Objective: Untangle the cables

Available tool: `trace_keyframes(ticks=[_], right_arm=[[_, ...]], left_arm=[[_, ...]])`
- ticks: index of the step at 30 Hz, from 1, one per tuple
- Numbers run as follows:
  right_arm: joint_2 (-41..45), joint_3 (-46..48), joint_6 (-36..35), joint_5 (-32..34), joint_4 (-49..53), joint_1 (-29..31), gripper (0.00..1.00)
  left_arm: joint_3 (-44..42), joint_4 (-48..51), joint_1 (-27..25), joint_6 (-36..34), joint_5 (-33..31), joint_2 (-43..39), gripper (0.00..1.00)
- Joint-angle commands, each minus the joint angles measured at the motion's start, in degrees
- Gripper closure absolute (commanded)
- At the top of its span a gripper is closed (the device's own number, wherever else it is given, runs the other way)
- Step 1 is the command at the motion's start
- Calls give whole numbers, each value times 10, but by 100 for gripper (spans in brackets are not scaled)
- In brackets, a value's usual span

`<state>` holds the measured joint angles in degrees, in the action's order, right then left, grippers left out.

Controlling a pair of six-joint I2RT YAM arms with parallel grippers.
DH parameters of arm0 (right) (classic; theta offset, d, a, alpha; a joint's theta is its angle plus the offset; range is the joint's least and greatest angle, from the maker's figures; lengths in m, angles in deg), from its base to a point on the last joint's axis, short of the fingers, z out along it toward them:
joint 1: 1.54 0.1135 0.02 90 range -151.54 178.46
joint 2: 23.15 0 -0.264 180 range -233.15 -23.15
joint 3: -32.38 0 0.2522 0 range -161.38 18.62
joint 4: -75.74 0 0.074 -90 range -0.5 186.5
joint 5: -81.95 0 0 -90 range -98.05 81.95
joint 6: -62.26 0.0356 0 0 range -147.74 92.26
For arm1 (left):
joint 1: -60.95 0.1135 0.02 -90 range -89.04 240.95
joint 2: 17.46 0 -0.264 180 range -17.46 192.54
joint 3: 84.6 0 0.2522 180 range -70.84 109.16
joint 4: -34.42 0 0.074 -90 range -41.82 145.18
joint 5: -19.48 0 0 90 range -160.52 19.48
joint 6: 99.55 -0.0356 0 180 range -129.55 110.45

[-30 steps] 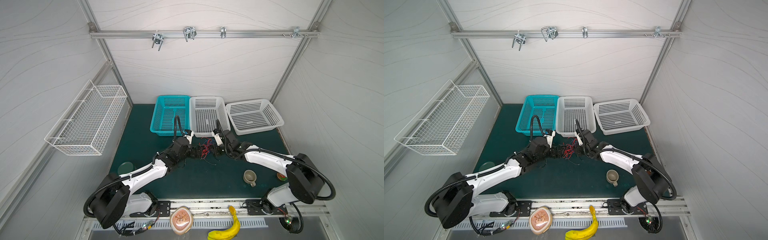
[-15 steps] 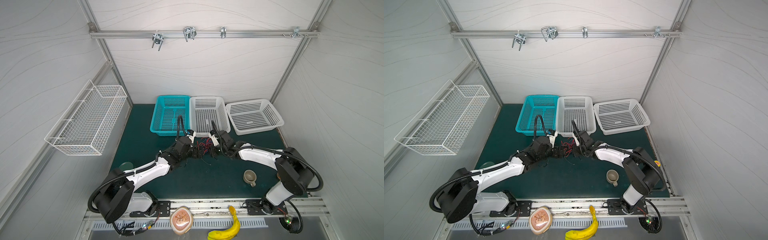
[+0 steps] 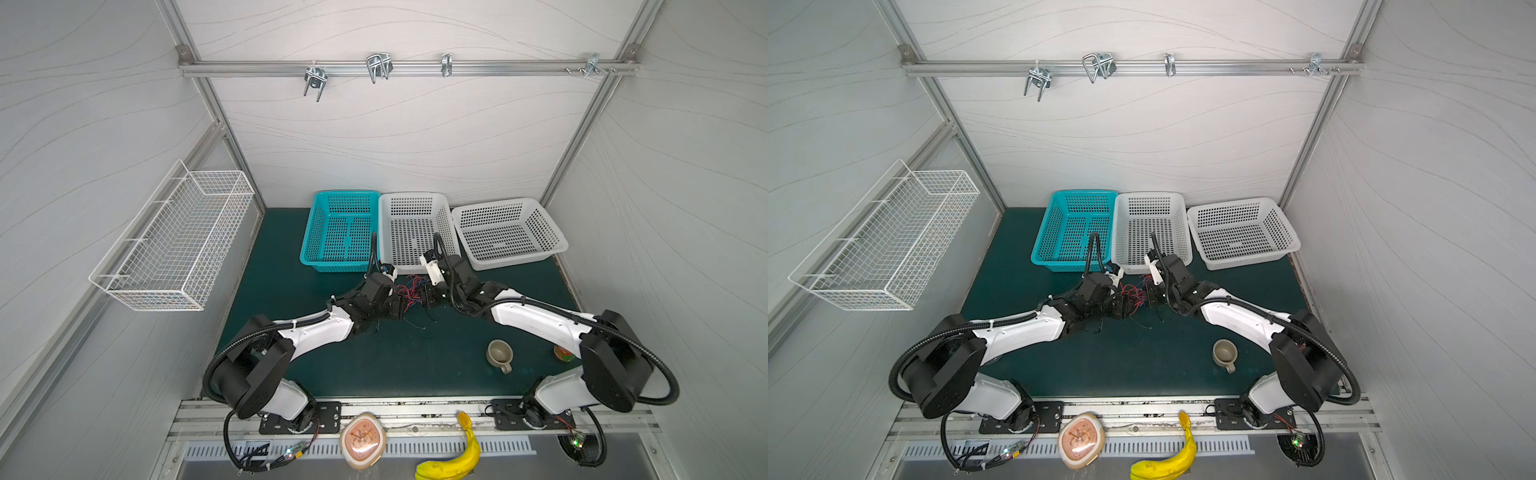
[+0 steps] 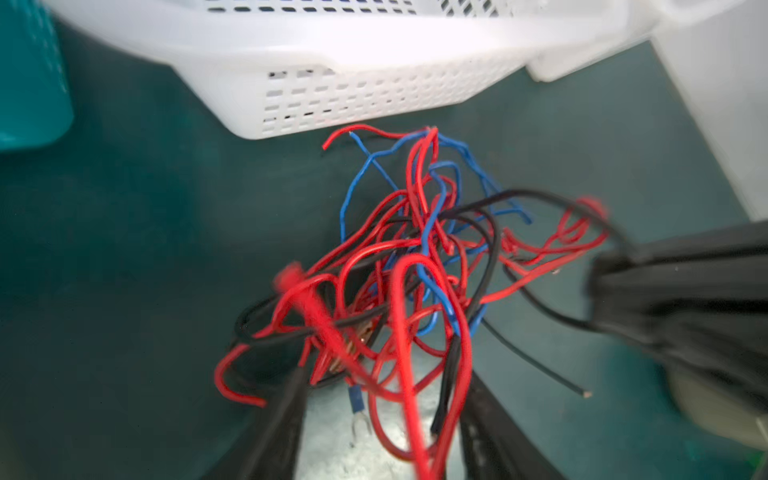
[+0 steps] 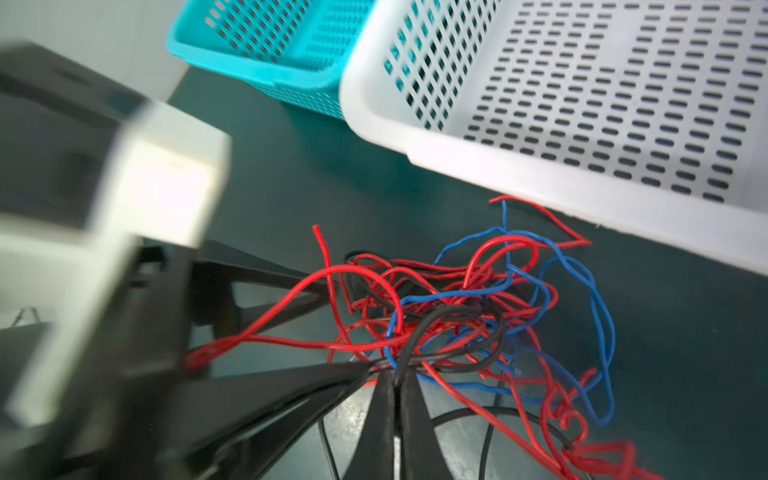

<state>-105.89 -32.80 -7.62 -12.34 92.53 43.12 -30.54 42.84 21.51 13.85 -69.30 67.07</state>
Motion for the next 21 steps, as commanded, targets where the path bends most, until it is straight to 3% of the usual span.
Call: trace_keyframes(ticks=[1, 4, 5, 10, 17, 21], right_arm=[[30, -2, -8, -19, -24, 5, 100], [50, 0, -10, -20, -31, 5, 100], [57, 0, -11, -17, -32, 5, 100], [97, 3, -21, 35, -24, 6, 100], [188, 32, -38, 236, 28, 4, 100], [247, 52, -50, 317, 62, -5, 100]], left_arm=[[29, -10, -2, 9, 6, 14, 57], [39, -2, -3, 15, -2, 26, 96], [44, 4, -2, 16, -4, 31, 100], [50, 14, -3, 17, -10, 41, 100], [47, 68, -2, 17, -88, 26, 100], [39, 99, -3, 14, -137, 7, 100]])
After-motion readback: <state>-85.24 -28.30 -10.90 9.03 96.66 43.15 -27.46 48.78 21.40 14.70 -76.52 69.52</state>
